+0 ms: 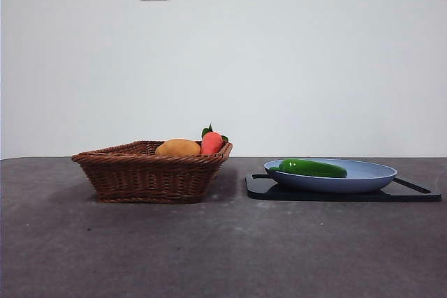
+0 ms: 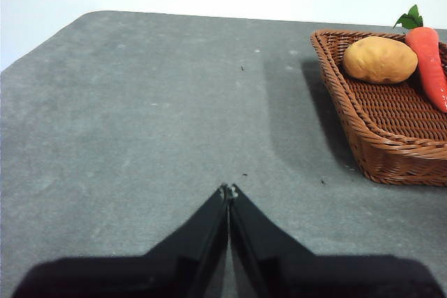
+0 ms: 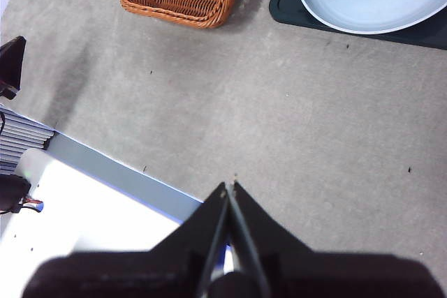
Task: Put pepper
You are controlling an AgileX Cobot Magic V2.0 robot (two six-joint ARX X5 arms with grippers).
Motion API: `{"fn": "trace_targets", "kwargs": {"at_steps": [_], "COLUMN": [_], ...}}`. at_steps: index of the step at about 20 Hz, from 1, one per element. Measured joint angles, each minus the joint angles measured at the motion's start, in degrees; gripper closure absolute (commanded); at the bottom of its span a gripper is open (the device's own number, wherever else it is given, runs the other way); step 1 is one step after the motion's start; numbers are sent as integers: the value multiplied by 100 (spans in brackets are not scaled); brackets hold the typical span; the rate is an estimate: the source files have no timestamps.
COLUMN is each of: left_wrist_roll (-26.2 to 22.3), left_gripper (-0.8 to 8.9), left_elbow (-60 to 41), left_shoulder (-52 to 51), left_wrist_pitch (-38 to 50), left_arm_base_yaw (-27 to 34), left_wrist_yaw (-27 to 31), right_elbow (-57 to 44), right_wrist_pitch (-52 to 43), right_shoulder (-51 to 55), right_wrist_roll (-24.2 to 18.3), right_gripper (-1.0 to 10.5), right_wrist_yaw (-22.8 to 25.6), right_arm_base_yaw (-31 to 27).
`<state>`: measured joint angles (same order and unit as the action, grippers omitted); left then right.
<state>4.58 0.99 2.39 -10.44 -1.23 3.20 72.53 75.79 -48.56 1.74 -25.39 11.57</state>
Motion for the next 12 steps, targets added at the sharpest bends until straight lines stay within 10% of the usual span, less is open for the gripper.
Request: {"fn": "trace_targets", "kwargs": {"at_steps": [12], "left_wrist_roll": [0], "left_gripper": [805], "left_elbow": [0], "left_shoulder": [0], "left_wrist_pitch": [0], "left_arm_base_yaw": [0], "left_wrist_yaw": [-2], "right_elbow": [0], "right_wrist_pitch": [-105], "right_shoulder": [24], "right_wrist_roll": [-133], "right_gripper": [936], "right_wrist_yaw": [33], "right_arm_base_yaw": [-17]}}
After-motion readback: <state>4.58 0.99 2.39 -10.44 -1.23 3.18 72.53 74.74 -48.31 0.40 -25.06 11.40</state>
